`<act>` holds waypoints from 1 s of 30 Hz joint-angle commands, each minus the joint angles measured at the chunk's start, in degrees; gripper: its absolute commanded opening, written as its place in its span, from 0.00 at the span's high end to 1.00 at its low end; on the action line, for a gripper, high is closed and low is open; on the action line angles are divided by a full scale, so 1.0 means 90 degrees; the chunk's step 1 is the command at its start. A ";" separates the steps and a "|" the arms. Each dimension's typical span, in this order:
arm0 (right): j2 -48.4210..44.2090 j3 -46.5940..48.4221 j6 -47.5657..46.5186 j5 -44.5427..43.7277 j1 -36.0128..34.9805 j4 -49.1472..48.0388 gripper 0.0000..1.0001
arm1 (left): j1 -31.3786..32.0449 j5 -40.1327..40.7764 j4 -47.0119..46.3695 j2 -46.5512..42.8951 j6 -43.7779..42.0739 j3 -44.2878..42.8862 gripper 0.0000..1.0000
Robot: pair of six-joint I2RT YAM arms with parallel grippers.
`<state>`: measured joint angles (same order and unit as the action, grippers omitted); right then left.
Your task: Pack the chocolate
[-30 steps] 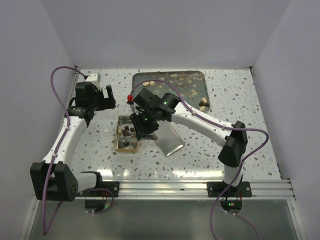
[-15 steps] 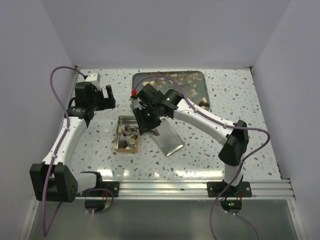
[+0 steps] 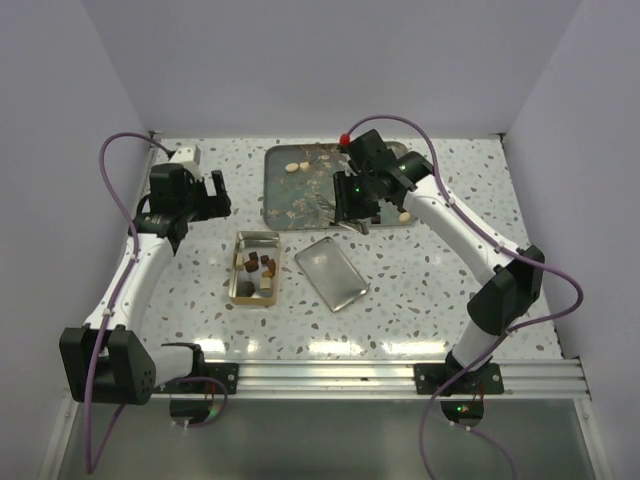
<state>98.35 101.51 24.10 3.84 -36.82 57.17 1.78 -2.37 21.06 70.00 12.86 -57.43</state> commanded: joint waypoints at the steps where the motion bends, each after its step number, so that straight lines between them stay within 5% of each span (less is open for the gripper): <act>1: -0.0175 -0.0332 -0.0187 -0.0231 0.0096 -0.0199 0.63 | -0.0061 -0.0059 -0.0162 -0.0150 0.0006 -0.0016 0.00; 30: 0.0117 -0.1143 -0.0119 -0.0612 0.0390 -0.0727 0.58 | -0.0061 -0.0059 -0.0162 -0.0180 0.0016 0.0014 0.00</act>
<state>98.56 91.48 23.29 -0.64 -33.67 52.88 1.74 -2.37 21.06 69.93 12.86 -57.41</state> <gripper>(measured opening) 0.418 0.997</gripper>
